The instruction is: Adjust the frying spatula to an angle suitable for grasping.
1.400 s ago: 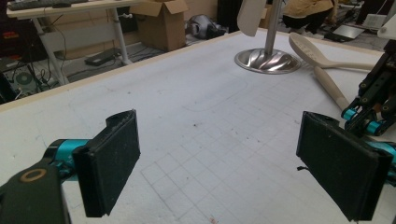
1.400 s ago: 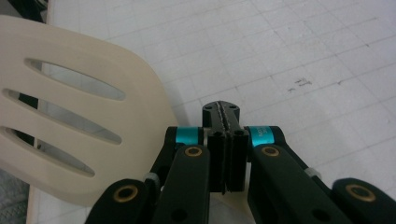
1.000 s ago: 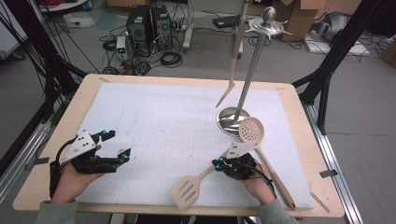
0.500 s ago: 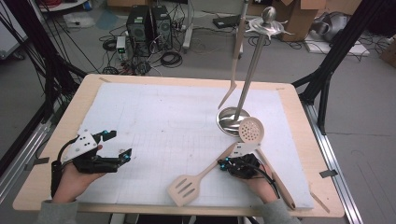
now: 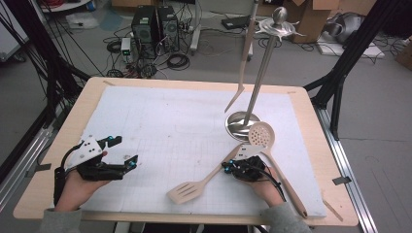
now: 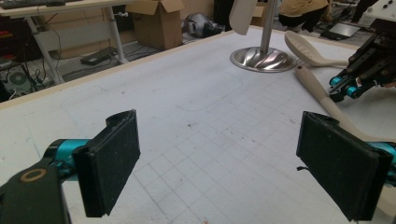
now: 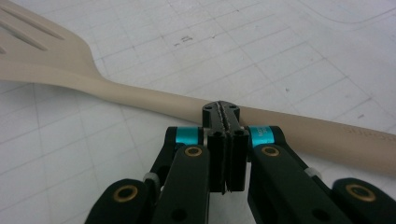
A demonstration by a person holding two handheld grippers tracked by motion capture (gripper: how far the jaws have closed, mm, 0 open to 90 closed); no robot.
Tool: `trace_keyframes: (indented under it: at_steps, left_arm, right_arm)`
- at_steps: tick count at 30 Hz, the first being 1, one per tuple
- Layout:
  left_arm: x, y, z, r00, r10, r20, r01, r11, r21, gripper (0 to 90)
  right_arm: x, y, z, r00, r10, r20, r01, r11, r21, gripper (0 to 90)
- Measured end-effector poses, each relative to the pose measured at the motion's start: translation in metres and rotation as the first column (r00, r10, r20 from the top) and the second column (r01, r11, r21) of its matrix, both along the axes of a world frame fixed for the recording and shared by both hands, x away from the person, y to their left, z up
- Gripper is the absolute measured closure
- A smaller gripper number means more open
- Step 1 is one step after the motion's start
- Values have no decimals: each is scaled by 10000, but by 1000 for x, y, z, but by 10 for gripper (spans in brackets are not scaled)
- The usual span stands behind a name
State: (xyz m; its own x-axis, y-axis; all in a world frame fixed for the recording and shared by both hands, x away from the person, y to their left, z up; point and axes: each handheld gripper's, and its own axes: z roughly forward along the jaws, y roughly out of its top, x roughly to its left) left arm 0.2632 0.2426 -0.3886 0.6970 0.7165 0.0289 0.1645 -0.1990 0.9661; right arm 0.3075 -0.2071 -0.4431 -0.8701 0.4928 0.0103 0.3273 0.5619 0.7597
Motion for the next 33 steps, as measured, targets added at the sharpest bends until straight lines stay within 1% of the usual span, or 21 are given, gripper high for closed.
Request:
trace_keyframes:
  at_steps: [3, 9, 11, 14, 20, 25, 28, 29, 30, 31, 33]
  left_arm:
    - [0, 1, 0, 10000, -4, 9, 4, 10000, -22, 138]
    - [0, 2, 0, 10000, 32, -23, -32, 10000, -15, 138]
    - [-1, 3, 0, 10000, 41, -33, -41, 10000, -36, 138]
    - [-1, 4, 0, 10000, 62, -14, -62, 10000, -22, 138]
    - [-2, 4, 0, 10000, 65, -9, -65, 10000, -28, 138]
    - [-2, 3, -1, 10000, 57, -51, -57, 10000, -33, 138]
    - [-2, 3, -1, 10000, 8, -43, -8, 10000, -13, 138]
    - [-2, 2, -1, 10000, -20, -57, 20, 10000, -45, 137]
    - [-2, 2, -1, 10000, -13, -46, 13, 10000, -56, 138]
    - [-1, 2, -1, 10000, -25, -40, 25, 10000, -58, 138]
    - [-1, 1, -2, 10000, -46, -85, 46, 10000, -21, 138]
  right_arm:
    - [4, 5, 0, 9999, 16, 110, -15, 9999, -105, 900]
    - [12, 18, 0, 9998, -30, 201, 32, 9999, -108, 900]
    - [14, 22, 0, 9999, -93, 146, 94, 9999, -37, 900]
    - [18, 26, 0, 9997, -117, 224, 118, 9999, -43, 900]
    - [24, 36, -1, 9988, -262, 409, 265, 9996, -53, 900]
    - [31, 45, -2, 9982, -437, 414, 435, 9990, 38, 900]
    - [32, 50, -1, 9973, -525, 510, 530, 9986, -88, 900]
    - [31, 51, 0, 9974, -495, 524, 502, 9987, -110, 900]
    - [29, 52, 0, 9984, -288, 496, 287, 9996, 35, 900]
    - [26, 55, 2, 9985, -159, 520, 157, 9999, 55, 900]
    - [19, 62, 5, 9973, 209, 704, -203, 9997, -98, 900]
